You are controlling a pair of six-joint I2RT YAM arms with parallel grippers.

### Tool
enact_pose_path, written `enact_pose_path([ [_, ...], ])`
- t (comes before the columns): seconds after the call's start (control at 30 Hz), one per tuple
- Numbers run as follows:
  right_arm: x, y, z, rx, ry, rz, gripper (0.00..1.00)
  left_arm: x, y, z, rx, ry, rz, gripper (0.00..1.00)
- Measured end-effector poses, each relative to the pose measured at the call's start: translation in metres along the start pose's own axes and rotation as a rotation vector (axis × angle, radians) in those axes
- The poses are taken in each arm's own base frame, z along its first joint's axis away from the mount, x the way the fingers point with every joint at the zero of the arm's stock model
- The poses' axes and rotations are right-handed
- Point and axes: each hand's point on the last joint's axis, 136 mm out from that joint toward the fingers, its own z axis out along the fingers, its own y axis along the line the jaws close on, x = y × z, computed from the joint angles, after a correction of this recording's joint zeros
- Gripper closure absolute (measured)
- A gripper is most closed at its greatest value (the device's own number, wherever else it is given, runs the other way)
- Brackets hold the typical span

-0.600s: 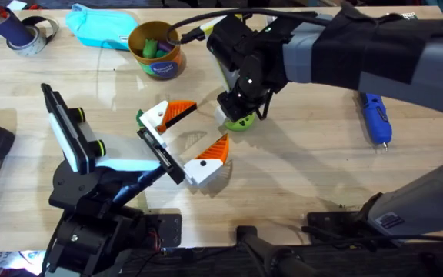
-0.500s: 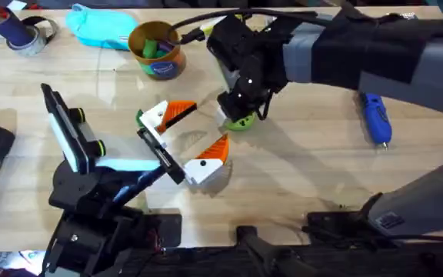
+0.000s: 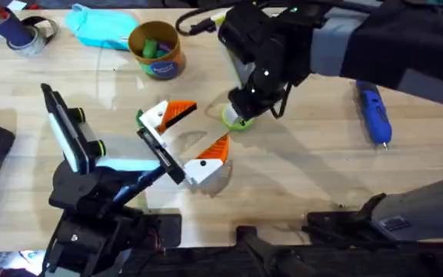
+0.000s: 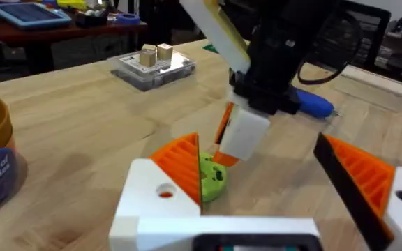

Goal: Pick up the gripper from the table and insert it into the empty holder that is missing its gripper. Then pick up a screw, insert it into the mounting hole, and use the screwdriver to tighten it. Finally, clean up the table by picking up the vegetable and placing it into the bucket.

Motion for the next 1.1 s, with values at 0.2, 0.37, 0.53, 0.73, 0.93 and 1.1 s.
enact_pose_path([
  [0.2, -0.010, 0.003, 0.005, -0.007, -0.034, -0.003, 0.593, 0.000, 0.000, 0.000, 0.000, 0.000, 0.000, 0.008],
  [0.37, -0.008, 0.004, 0.011, -0.011, -0.029, -0.004, 0.593, 0.000, 0.000, 0.000, 0.000, 0.000, 0.000, 0.008],
  [0.53, -0.006, 0.006, 0.014, -0.024, -0.020, -0.004, 0.593, 0.000, 0.000, 0.000, 0.000, 0.000, 0.000, 0.008],
  [0.73, -0.003, 0.006, 0.025, -0.022, 0.011, -0.003, 0.593, 0.000, 0.000, 0.000, 0.000, 0.000, 0.000, 0.008],
  [0.93, 0.001, 0.005, 0.035, -0.019, 0.042, -0.003, 0.593, 0.000, 0.000, 0.000, 0.000, 0.000, 0.000, 0.008],
  [1.1, 0.002, 0.005, 0.037, -0.019, 0.044, -0.003, 0.593, 0.000, 0.000, 0.000, 0.000, 0.000, 0.000, 0.008],
])
